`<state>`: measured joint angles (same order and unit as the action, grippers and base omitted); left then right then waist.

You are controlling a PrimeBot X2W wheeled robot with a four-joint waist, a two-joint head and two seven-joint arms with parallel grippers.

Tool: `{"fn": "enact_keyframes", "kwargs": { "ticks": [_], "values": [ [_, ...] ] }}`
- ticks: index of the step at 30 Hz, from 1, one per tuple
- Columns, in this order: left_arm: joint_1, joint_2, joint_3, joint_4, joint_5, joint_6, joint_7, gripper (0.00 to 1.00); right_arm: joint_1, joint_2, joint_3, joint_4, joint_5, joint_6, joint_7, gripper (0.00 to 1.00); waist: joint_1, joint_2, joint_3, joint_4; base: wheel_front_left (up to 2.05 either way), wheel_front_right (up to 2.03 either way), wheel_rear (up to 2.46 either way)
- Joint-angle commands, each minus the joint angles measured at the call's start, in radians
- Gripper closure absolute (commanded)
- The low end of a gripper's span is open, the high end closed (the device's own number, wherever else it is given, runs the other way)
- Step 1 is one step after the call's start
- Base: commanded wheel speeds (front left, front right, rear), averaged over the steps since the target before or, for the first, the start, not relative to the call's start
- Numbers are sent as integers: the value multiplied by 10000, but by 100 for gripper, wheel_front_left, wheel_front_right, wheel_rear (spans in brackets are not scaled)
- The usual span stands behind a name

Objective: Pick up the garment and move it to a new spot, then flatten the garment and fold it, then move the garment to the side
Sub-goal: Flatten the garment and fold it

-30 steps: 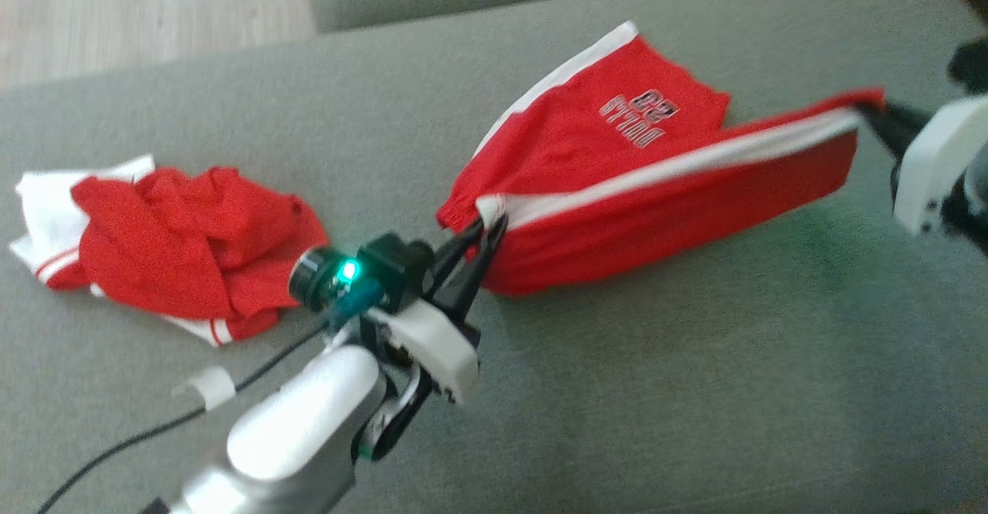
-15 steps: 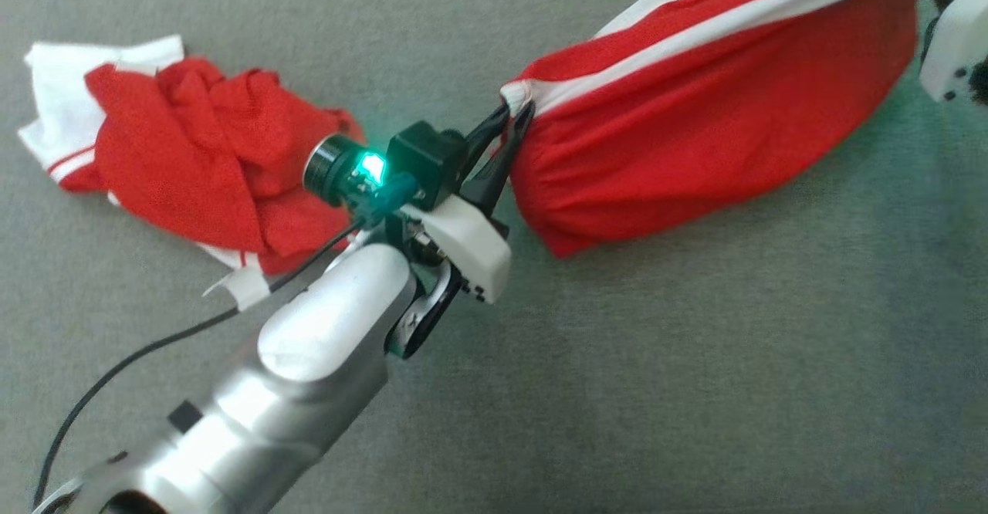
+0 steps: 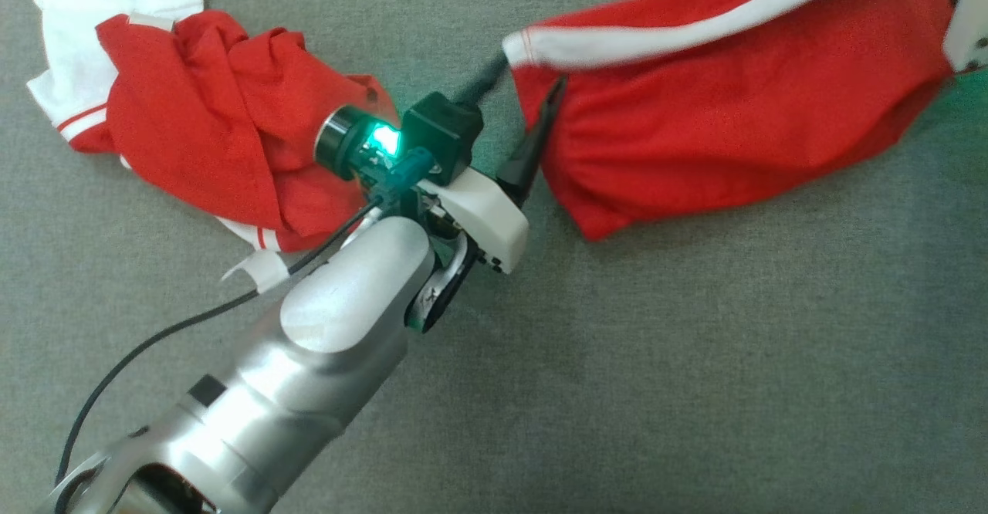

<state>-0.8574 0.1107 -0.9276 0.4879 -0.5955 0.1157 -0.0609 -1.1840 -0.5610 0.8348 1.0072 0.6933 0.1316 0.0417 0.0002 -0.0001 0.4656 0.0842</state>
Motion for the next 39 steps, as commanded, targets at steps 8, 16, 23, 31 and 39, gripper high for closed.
{"fn": "enact_keyframes", "kwargs": {
  "ticks": [8, 16, 23, 31, 39],
  "values": [
    [-309, 213, 733, -4, 34, 353, -722, 0, -372, 379, -284, 737, 113, -9, -1297, 0, -2, 1, -517, -255, 0, 0, 0],
    [399, 661, 1577, -448, -267, 860, -1690, 0, 167, 838, -1006, 136, 809, -9, -2898, 0, -2, 1, -1734, -725, 0, 0, 0],
    [1967, 1078, 2540, -1349, -523, 1299, -1983, 0, 2239, 1302, -3373, -1785, 127, -9, -3030, 0, -2, 1, -2998, -1081, 0, 0, 0],
    [4477, 1140, 3345, -2040, -309, 1394, -2006, 0, 6648, 3166, -6201, -4046, -2102, -9, -3033, 0, -2, 1, -4101, -1321, 0, 0, 0],
    [6616, 729, 4145, -2389, 482, 1068, -2007, 0, 10006, 4803, -7716, -5737, -3705, -9, -3034, 0, -2, 1, -4674, -1442, 0, 0, 0]
  ]
}}
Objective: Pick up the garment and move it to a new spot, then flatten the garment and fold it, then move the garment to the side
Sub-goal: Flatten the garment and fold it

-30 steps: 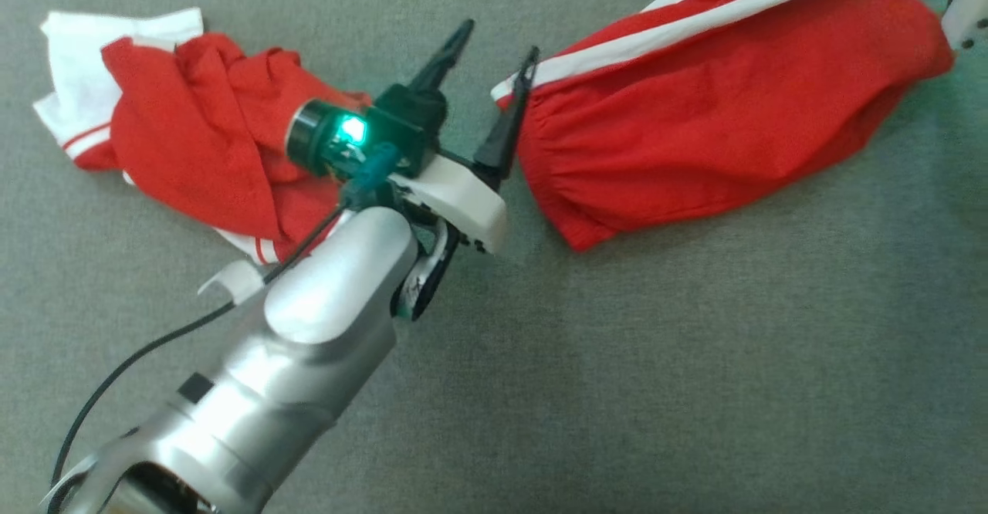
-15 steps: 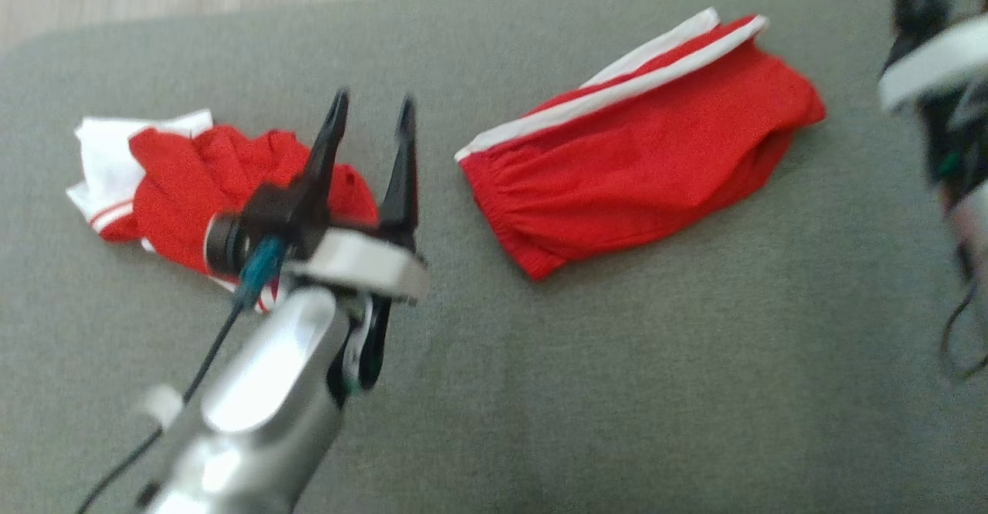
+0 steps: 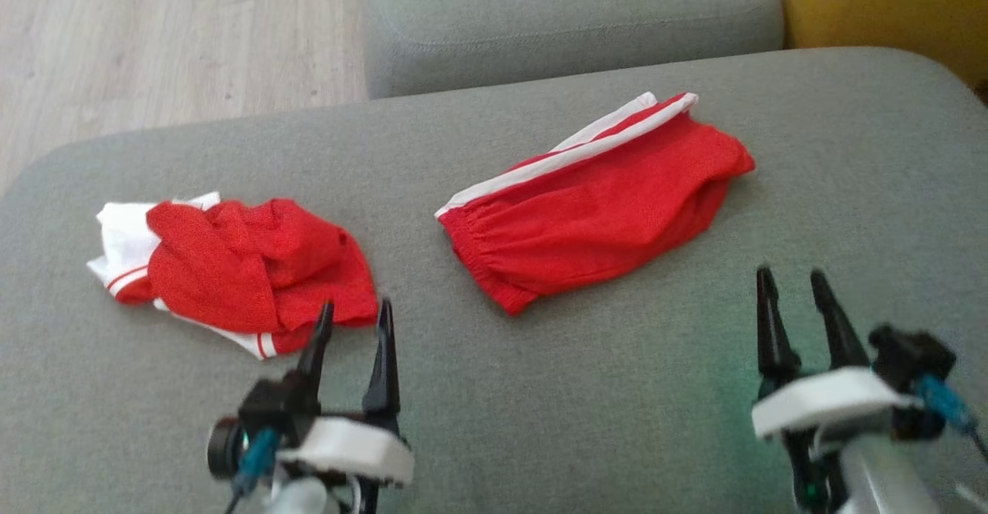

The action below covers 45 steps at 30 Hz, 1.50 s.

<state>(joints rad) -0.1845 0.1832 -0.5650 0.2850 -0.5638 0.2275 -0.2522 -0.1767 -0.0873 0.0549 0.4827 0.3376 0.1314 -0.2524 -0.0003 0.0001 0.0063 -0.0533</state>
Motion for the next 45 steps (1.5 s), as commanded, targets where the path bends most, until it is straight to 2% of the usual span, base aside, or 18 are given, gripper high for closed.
{"fn": "enact_keyframes", "kwargs": {
  "ticks": [1, 8, 12, 17, 21, 26, 33, 40, 45],
  "values": [
    [81, -66, 642, -397, 265, -103, -94, 0, 182, 154, 8, -639, -225, -7, -92, 0, 3, -1, -92, -84, 0, 0, 0],
    [736, -496, 1260, -417, 903, -568, -94, 0, 973, 356, -169, -1484, -491, -7, 202, 0, 3, -1, -53, -80, 0, 0, 0],
    [598, -669, 1320, -351, 1249, -814, -94, 0, 938, 366, -278, -1835, -455, -7, 413, 0, 3, -1, 202, 60, 0, 0, 0],
    [259, -850, 1385, -326, 1589, -977, -95, 0, 273, 369, -604, -2102, -678, -7, 780, 0, 3, -1, 729, 288, 0, 0, 0],
    [-77, -946, 1325, -266, 1802, -1102, -95, 0, -858, 204, -1164, -1942, -843, -7, 1407, 0, 3, -1, 1231, 541, 0, 0, 0],
    [-505, -1043, 1288, -246, 1969, -1174, -95, 0, -2747, -367, -2002, -847, -1120, -7, 2481, 0, 3, -1, 1926, 904, 0, 0, 0],
    [-1076, -1188, 1124, -223, 2090, -1258, -95, 0, -5162, -1134, -3160, 1740, -1424, -7, 3844, 0, 3, -1, 2781, 1469, 0, 0, 0],
    [-1410, -1277, 974, -228, 2109, -1268, -95, 0, -6277, -1709, -2679, 3883, -1266, -7, 4495, 0, 3, -1, 3193, 1828, 0, 0, 0],
    [-1523, -1302, 921, -239, 2123, -1252, -95, 0, -6643, -1941, -1907, 4872, -1011, -7, 4776, 0, 3, -1, 3336, 1930, 0, 0, 0]
  ]
}}
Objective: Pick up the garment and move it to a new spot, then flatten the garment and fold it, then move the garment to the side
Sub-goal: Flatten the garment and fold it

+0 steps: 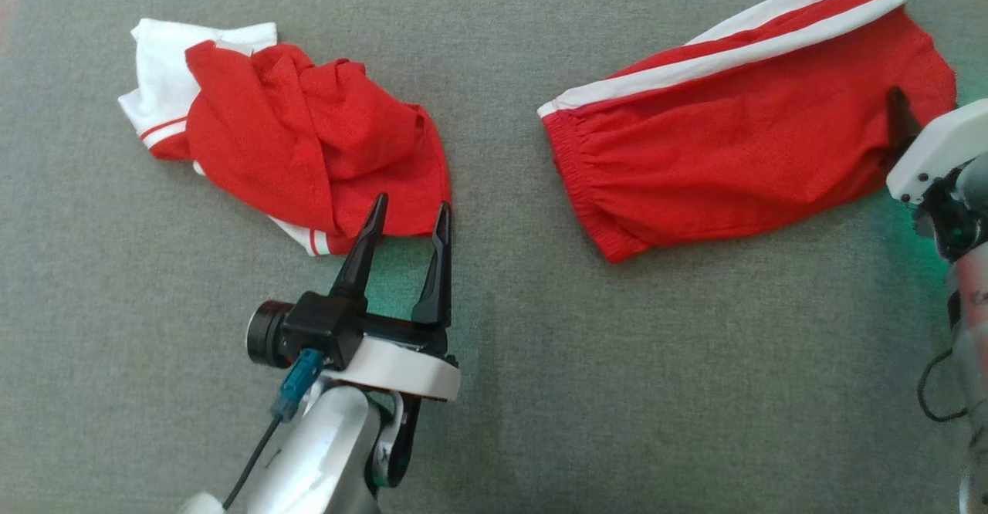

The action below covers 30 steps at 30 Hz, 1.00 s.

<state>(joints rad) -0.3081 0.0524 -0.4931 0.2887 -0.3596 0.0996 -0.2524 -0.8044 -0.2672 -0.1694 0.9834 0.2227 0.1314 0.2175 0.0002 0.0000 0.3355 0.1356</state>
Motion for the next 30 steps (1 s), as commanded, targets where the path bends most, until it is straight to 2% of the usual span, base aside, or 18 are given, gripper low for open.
{"fn": "enact_keyframes", "kwargs": {
  "ticks": [1, 9, 10, 11, 12, 22, 30],
  "values": [
    [-302, 2, 191, -279, 83, 33, -93, 0, -420, -152, 549, -6, 219, -7, 140, 0, -2, 0, 68, 56, 0, 0, 0],
    [-397, -12, 154, -294, 75, 75, -93, 0, -512, -368, 2134, 405, 909, -7, 414, 0, -2, 0, 194, 106, 0, 0, 0],
    [-404, -14, 156, -292, 72, 85, -93, 0, -507, -403, 2307, 438, 1041, -7, 442, 12, -2, 0, 198, 102, 0, 0, 0],
    [-410, -15, 158, -285, 69, 99, -93, 0, -508, -452, 2458, 458, 1176, -7, 450, 81, -2, 0, 198, 96, 0, 0, 0],
    [-417, -16, 161, -279, 66, 112, -93, 0, -515, -522, 2588, 452, 1313, -7, 402, 100, -2, 0, 191, 84, 0, 0, 0],
    [-254, -20, 350, -224, -16, 126, -93, 0, -197, -1537, 2935, 504, 2462, -7, -749, 100, -2, 0, -357, -323, 0, 0, 0],
    [18, -21, 453, -215, -75, 72, -93, 0, 524, -2456, 2297, 1160, 3163, -7, -1489, 100, -2, 0, -915, -685, 0, 0, 0]
  ]
}}
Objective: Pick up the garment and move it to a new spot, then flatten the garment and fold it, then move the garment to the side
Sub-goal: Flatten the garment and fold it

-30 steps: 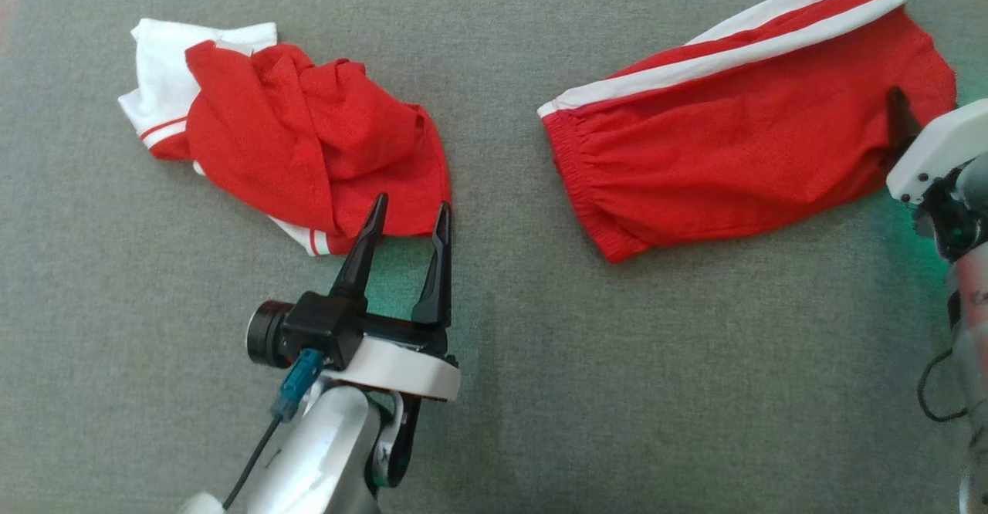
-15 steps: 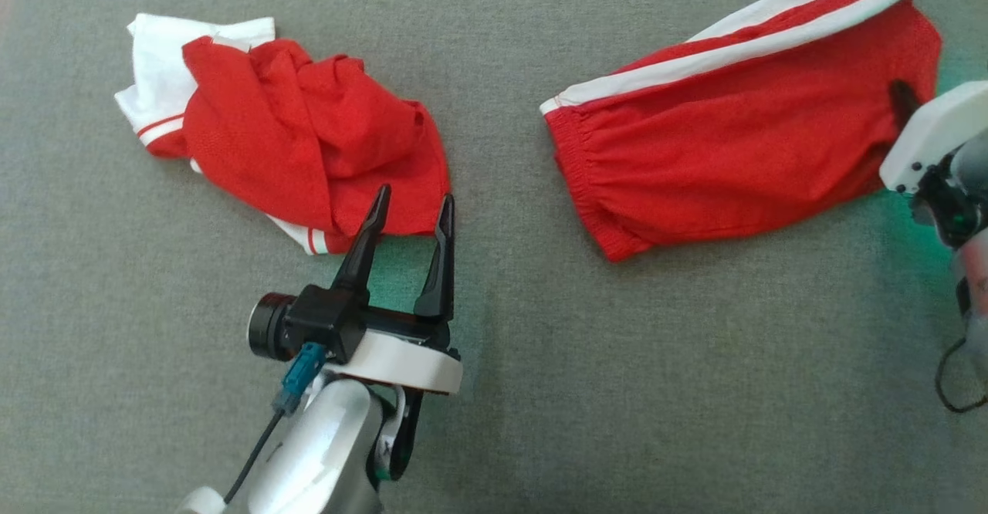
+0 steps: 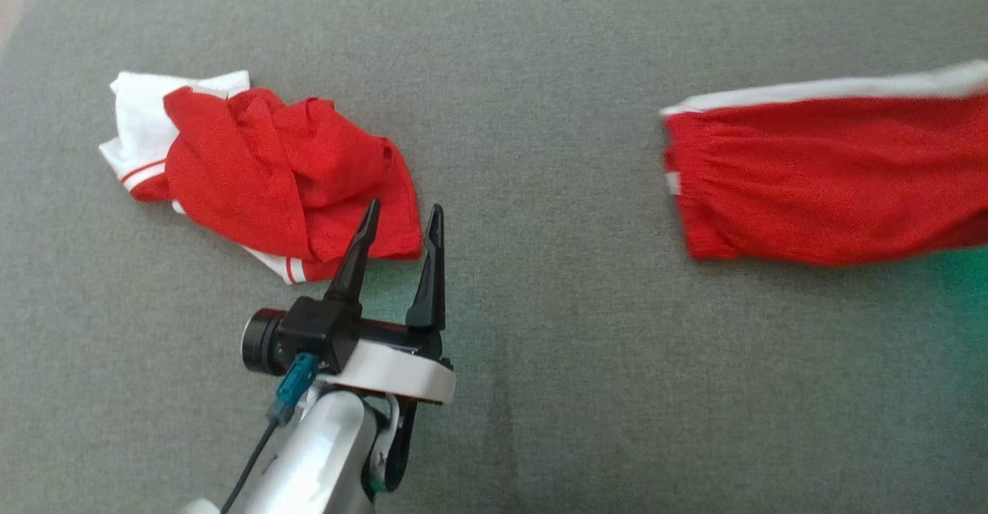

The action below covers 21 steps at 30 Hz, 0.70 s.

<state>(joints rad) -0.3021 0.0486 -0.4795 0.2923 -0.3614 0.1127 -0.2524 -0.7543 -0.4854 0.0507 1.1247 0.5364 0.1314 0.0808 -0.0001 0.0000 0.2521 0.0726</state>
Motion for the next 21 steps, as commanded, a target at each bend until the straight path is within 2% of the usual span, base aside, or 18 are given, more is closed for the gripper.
{"fn": "enact_keyframes", "kwargs": {
  "ticks": [1, 4, 10, 21],
  "values": [
    [-31, 17, 308, -260, -71, -60, -93, 0, 69, -354, 32, -140, 51, -7, -220, 100, 1, 0, -122, -65, 0, 0, 0],
    [-1, 17, 329, -254, -99, -61, -93, 0, 113, -432, -111, 107, 134, -7, -527, 100, 1, 0, -229, -85, 0, 0, 0],
    [177, 17, 398, -183, -91, -104, -93, 0, 138, -6, 15, -53, 389, -7, -1040, 100, 1, 0, -533, -42, 0, 0, 0],
    [634, 17, 631, -49, -67, -186, -93, 0, 480, 1006, 959, -1592, 1186, -7, -1625, 100, 1, 0, -1409, 139, 0, 0, 0]
  ]
}}
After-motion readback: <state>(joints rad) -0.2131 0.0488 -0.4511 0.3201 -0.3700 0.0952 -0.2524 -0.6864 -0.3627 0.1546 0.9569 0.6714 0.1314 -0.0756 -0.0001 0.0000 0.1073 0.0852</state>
